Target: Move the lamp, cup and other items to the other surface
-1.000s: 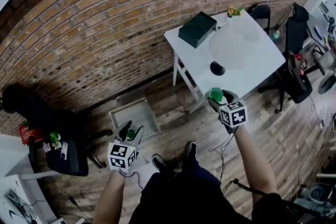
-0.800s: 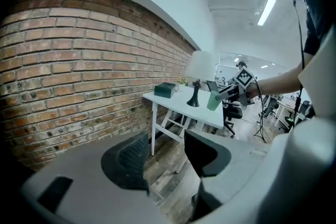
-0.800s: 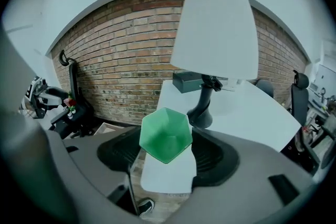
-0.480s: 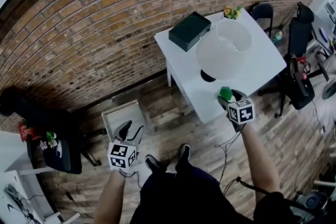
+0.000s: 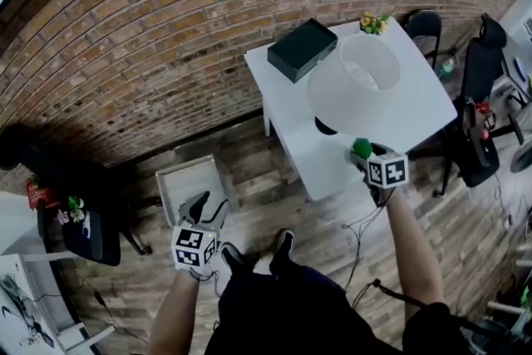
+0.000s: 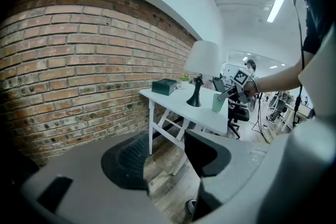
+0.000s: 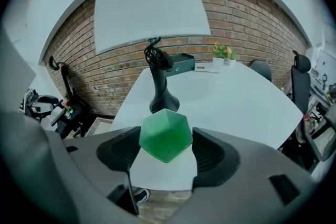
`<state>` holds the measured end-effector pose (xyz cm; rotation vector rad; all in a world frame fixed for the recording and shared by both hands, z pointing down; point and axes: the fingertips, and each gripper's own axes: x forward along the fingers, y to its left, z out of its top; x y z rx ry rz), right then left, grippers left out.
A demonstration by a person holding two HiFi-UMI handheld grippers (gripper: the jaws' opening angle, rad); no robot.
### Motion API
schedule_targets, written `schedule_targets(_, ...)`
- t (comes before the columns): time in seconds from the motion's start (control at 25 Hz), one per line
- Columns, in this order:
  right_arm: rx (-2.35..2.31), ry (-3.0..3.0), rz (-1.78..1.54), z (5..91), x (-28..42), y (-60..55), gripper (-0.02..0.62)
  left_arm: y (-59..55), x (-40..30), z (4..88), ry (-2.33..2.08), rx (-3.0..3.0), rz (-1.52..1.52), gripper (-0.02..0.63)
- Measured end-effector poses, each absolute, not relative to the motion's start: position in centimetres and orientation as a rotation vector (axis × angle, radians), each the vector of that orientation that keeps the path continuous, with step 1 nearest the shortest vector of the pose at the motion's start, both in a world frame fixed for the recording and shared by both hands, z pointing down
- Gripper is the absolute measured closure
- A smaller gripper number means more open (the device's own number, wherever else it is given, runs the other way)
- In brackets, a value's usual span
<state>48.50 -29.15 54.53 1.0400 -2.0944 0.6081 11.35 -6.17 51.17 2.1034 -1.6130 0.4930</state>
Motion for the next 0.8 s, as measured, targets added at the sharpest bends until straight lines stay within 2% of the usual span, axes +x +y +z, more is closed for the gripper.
schedule_targets(0.24, 1.025, -2.117, 0.585, 55.3, 48.3, -28.8, 0.284, -5.9, 11.7, 51.6, -1.619, 2.083, 0.492, 0.397)
schedule_targets(0.36, 1.048, -2.130, 0.578, 55.4, 48.4, -28.8, 0.228, -5.8, 11.9, 51.8, -1.614, 2.083, 0.494, 0.397)
schedule_targets(0.48, 1.096, -2.168, 0.533, 54.3, 48.4, -28.9, 0.204, -5.7, 12.1, 52.0, -1.610, 2.086, 0.491, 0.397)
schedule_targets(0.64, 1.133, -2.200, 0.391, 52.2, 47.5, -27.6, 0.207, -4.7, 11.6, 51.9, -1.601, 2.093, 0.484, 0.397)
schedule_targets(0.8, 1.222, -2.199, 0.239, 49.2, 46.0, -25.8, 0.243, -3.2, 10.0, 51.1, -1.605, 2.110, 0.468, 0.397)
